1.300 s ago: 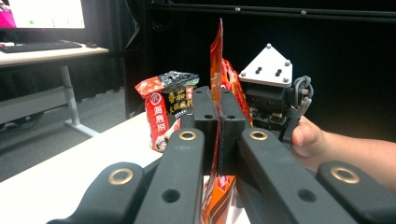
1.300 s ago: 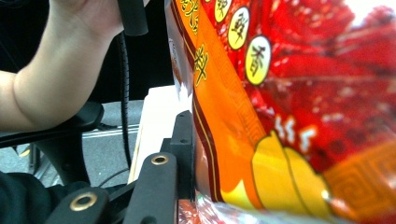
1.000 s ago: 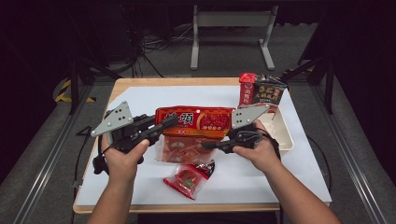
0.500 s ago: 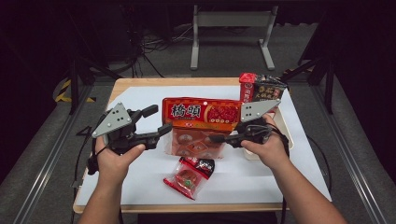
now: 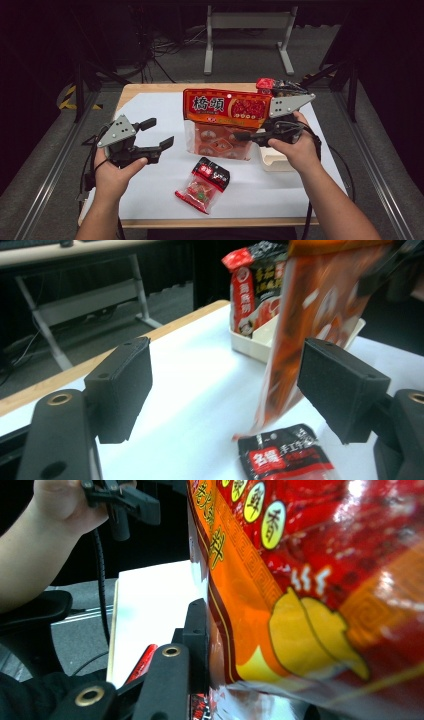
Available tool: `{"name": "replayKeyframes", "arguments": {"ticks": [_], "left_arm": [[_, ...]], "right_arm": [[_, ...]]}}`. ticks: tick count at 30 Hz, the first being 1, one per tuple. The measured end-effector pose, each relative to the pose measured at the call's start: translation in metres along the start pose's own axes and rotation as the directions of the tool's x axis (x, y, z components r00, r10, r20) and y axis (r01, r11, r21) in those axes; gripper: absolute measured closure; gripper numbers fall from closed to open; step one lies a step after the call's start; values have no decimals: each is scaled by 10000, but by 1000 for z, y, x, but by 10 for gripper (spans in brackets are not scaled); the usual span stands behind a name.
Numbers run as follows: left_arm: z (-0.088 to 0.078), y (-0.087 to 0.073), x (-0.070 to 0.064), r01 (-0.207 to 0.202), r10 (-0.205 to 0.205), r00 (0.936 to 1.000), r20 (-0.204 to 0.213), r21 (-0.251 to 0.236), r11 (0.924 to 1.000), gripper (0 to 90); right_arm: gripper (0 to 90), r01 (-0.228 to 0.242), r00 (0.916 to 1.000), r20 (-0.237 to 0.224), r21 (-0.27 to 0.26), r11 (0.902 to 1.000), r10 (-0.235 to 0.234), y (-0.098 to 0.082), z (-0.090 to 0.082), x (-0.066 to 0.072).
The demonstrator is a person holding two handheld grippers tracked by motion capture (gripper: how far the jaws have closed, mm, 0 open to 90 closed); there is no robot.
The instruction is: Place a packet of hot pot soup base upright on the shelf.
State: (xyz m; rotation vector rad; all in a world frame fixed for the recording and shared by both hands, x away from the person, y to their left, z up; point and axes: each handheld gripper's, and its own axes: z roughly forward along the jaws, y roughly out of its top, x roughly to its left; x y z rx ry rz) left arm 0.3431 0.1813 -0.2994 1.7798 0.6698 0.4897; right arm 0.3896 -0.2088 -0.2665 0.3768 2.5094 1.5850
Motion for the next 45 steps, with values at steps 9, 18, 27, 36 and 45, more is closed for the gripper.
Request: {"name": "replayKeyframes", "arguments": {"ticks": [9,18,27,36,45], "left_arm": [[5,-19,18,161,-143,9988,-479,373,9992,223],[7,-32,30,382,-335,9967,-740,630,9973,213],[9,-41,38,515,-439,9948,-914,826,9953,211],[13,-47,44,648,-561,9941,-926,940,9935,209],[13,-51,48,835,-737,9924,-984,994,9915,209]], "right_arm": [[699,-203,9981,579,-8,9998,204,3,-19,-7],[699,-413,9928,1125,-40,9991,414,2,-37,-15],[699,-690,9826,1722,-65,9976,691,-4,-51,-29],[699,-841,9704,2252,-218,9962,868,-9,-65,-36],[699,-1072,9535,2800,-308,9938,1116,-17,-82,-46]]}}
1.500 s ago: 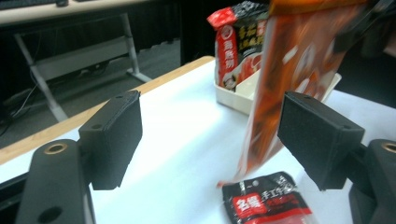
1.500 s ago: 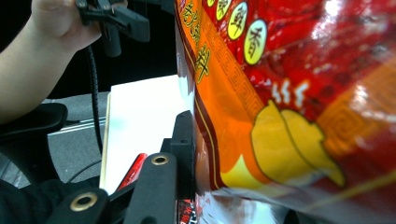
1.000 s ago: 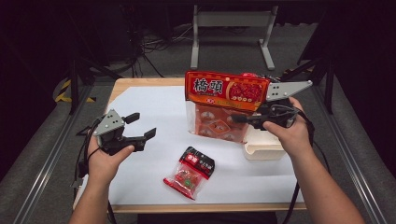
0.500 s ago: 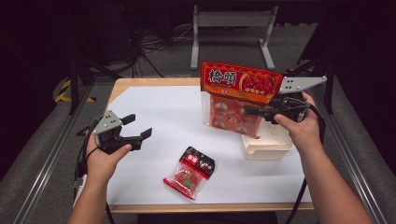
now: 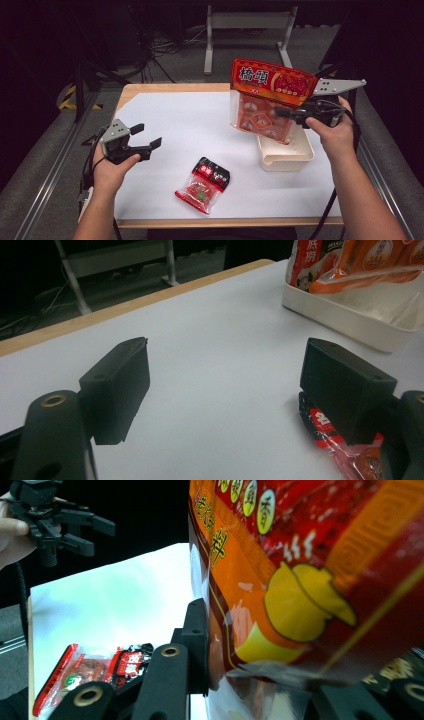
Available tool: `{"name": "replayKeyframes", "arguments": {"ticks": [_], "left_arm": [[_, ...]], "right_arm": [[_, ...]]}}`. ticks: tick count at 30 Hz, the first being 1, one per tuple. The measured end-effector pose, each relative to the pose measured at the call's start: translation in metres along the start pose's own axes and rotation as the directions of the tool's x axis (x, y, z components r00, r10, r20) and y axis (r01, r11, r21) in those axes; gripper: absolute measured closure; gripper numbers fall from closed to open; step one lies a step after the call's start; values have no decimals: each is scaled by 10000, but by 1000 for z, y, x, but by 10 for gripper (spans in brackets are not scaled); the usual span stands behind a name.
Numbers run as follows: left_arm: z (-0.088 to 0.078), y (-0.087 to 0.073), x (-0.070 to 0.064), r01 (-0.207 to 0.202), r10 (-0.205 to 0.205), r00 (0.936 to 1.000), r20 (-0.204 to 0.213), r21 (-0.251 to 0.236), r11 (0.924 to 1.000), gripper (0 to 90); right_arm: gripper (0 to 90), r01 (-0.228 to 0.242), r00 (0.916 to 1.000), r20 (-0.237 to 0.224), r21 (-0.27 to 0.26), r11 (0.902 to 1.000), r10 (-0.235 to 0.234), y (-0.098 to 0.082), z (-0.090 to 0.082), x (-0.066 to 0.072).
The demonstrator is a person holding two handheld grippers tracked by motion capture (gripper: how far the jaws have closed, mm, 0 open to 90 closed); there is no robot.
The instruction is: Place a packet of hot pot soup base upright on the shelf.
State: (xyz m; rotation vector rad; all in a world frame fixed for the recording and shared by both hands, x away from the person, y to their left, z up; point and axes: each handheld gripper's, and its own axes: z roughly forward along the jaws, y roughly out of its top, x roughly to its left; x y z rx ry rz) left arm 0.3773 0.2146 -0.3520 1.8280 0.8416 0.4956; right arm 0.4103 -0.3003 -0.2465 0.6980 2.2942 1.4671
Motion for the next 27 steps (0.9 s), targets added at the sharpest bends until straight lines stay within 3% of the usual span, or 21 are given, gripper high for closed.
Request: {"name": "replayKeyframes", "arguments": {"ticks": [15,27], "left_arm": [[0,-2,2,182,-182,9998,72,-4,9998,209],[1,-2,2,158,-158,9999,51,12,9999,209]], "right_arm": [[699,-448,9961,749,-213,9988,463,-12,-19,-18],[699,-585,9883,1390,-305,9978,622,-21,-31,-23]]}}
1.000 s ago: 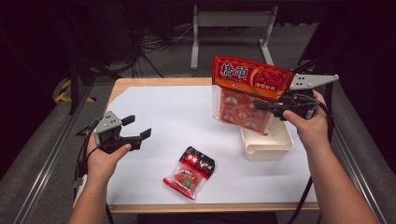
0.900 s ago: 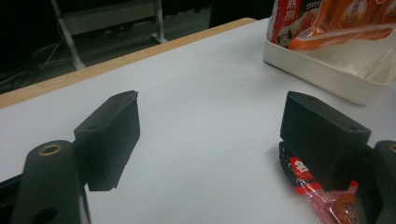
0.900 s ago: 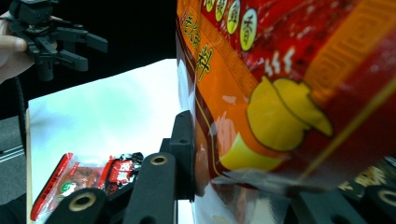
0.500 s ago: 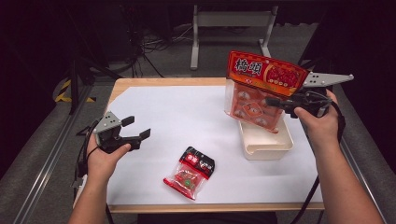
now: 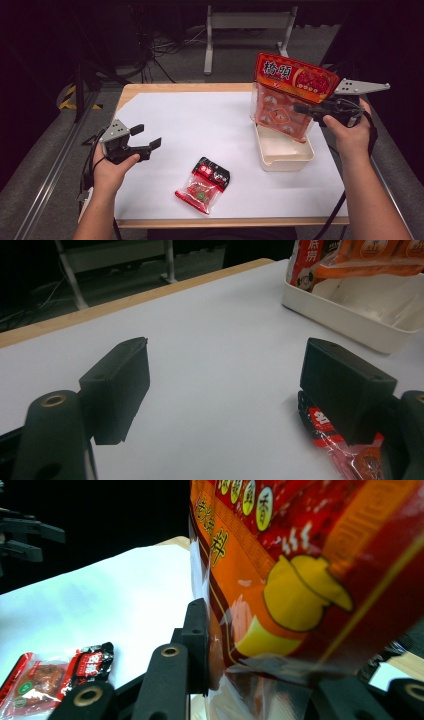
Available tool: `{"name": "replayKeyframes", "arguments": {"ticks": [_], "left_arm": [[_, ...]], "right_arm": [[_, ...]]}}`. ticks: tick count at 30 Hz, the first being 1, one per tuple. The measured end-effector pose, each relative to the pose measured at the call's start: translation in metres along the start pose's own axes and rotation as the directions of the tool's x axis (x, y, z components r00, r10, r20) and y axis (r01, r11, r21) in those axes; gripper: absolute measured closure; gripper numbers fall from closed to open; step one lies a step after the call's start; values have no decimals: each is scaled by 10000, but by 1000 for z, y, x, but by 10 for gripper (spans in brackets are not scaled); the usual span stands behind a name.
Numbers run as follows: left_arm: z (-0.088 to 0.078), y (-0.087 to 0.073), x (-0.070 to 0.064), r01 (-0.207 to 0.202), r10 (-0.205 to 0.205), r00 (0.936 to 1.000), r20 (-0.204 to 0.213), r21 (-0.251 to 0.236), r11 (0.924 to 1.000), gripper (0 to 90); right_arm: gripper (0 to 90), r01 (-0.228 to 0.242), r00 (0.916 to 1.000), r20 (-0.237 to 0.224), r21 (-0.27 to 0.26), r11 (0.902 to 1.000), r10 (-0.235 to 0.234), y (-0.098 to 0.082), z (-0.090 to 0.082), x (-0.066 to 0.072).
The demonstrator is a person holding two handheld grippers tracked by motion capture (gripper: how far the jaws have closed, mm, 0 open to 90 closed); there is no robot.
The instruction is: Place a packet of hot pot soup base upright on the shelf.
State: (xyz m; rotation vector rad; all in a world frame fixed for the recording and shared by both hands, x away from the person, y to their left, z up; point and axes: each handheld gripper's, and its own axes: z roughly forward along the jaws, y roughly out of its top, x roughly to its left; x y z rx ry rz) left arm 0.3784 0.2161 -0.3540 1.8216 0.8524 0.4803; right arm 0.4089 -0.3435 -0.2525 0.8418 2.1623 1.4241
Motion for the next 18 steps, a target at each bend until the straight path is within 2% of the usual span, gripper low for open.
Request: {"name": "replayKeyframes", "arguments": {"ticks": [18], "left_arm": [[1,0,-1,47,-47,10000,48,3,10000,208]], "right_arm": [[699,-93,9981,613,-35,10000,95,-11,-4,-1]]}}
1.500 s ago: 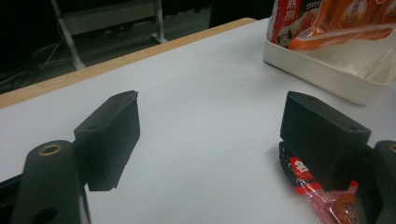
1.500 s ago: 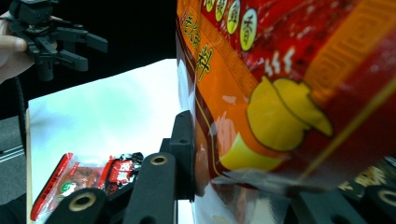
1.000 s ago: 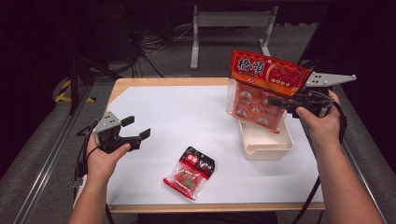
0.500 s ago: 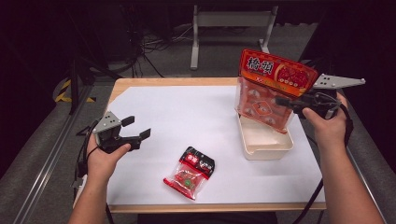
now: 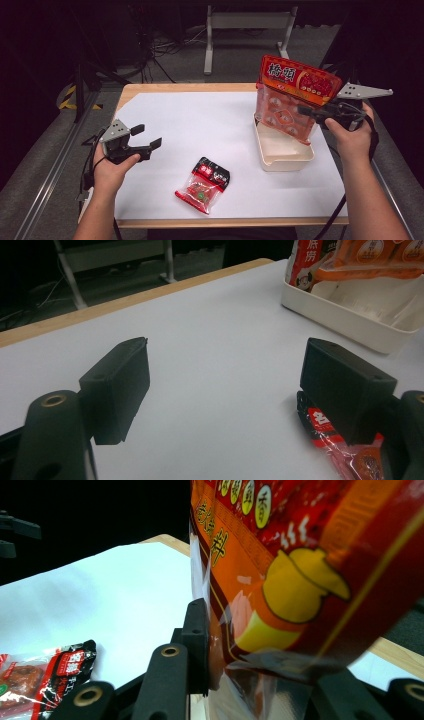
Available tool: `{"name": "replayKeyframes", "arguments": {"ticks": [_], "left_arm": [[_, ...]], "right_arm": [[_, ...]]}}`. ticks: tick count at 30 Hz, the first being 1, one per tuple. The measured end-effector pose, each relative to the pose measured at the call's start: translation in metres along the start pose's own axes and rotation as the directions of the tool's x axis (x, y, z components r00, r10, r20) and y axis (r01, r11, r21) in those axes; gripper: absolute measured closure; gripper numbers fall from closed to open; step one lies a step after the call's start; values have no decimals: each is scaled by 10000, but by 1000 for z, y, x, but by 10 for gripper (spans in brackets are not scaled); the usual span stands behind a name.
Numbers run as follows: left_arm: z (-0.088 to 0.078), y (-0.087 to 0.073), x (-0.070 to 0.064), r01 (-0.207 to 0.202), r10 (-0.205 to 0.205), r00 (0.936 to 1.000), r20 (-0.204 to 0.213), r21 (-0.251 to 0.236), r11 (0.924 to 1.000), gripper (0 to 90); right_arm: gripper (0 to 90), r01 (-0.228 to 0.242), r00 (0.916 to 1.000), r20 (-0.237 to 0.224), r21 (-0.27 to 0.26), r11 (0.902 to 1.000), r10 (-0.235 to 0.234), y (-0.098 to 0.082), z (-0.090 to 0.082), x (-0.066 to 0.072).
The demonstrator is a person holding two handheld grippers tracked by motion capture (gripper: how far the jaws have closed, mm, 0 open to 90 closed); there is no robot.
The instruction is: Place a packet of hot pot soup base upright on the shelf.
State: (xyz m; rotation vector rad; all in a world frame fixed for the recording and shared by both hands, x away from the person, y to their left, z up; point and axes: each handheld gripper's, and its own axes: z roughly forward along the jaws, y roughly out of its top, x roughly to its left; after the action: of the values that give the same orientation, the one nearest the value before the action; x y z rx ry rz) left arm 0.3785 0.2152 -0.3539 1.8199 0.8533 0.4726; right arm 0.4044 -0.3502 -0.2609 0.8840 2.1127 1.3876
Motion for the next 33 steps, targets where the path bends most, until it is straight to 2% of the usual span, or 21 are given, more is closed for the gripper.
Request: {"name": "replayKeyframes", "arguments": {"ticks": [5,20,28,33], "left_arm": [[0,0,0,39,-39,10000,-4,5,10000,205],[-1,0,1,17,-17,10000,7,22,10000,204],[0,0,0,37,-37,10000,33,42,10000,203],[1,0,0,37,-37,10000,62,93,9999,203]], "right_arm": [[699,-7,9999,122,27,10000,6,-5,4,-1],[699,-470,9988,132,417,9980,465,-28,19,-6],[698,-840,9964,79,199,9963,839,-39,17,-12],[698,-925,9957,132,330,9952,921,-43,18,-13]]}}
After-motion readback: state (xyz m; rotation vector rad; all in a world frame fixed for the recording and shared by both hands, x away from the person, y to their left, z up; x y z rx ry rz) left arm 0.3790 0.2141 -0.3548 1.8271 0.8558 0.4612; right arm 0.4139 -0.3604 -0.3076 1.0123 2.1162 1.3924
